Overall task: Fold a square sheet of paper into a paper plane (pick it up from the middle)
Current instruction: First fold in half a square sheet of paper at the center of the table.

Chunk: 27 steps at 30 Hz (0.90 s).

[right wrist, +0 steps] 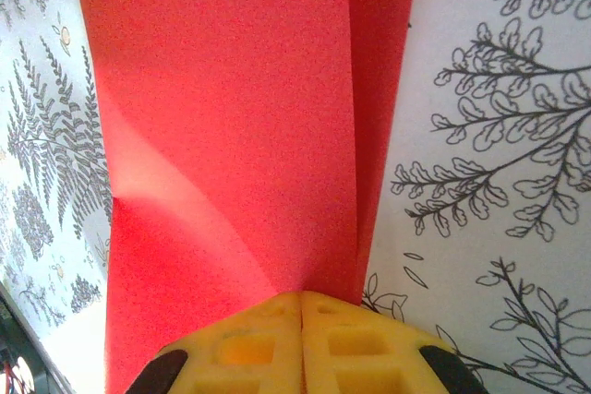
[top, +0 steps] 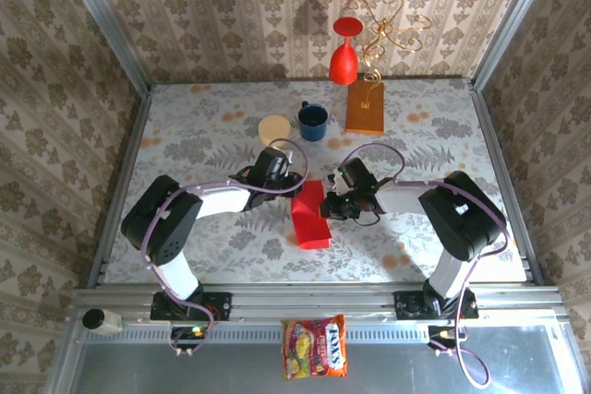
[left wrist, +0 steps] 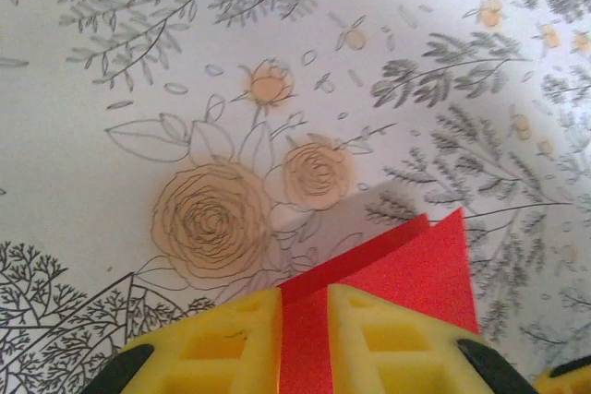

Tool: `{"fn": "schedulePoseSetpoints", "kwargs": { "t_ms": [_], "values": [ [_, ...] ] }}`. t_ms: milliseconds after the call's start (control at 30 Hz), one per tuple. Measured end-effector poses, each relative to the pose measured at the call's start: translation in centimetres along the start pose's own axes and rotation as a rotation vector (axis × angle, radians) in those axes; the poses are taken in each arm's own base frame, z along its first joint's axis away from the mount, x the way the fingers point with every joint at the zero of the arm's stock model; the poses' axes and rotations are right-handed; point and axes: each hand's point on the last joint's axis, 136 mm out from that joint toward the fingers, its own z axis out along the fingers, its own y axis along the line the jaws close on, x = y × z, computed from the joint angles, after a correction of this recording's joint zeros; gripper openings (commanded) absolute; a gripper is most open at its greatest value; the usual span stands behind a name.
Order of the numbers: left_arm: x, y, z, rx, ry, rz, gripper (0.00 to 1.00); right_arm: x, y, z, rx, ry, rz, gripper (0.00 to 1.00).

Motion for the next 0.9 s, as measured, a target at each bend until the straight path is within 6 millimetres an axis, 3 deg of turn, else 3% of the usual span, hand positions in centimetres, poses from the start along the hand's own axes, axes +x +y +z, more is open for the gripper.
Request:
{"fn": "schedulePoseSetpoints", "kwargs": {
  "t_ms": [133, 467, 567, 700, 833, 900],
  "values": [
    [1.5, 1.1, 1.4, -0.025, 0.041, -0.007, 0.2, 0.0, 0.0, 0.0, -0.002, -0.002, -0.001, 0.07],
    [0.5, 1.1, 0.7, -0.018, 0.02, -0.007, 0.23, -0.1, 0.1, 0.1, -0.004, -0.004, -0.003, 0.07],
    [-0.7, -0.1, -0.8, 0.008, -0.013, 0.002, 0.23, -0.1, 0.0, 0.1, -0.004, -0.004, -0.003, 0.07],
    [-1.4, -3.3, -2.8, 0.077, -0.045, 0.039, 0.23, -0.1, 0.1, 0.1, -0.004, -0.005, -0.003, 0.07],
    [0.5, -5.7, -3.4, 0.137, -0.011, 0.075, 0.21, -0.1, 0.0, 0.1, -0.004, -0.004, -0.002, 0.07],
    [2.1, -5.9, -3.5, 0.146, 0.024, 0.083, 0.19, -0.1, 0.0, 0.1, -0.006, -0.003, -0.002, 0.07]
  ]
}}
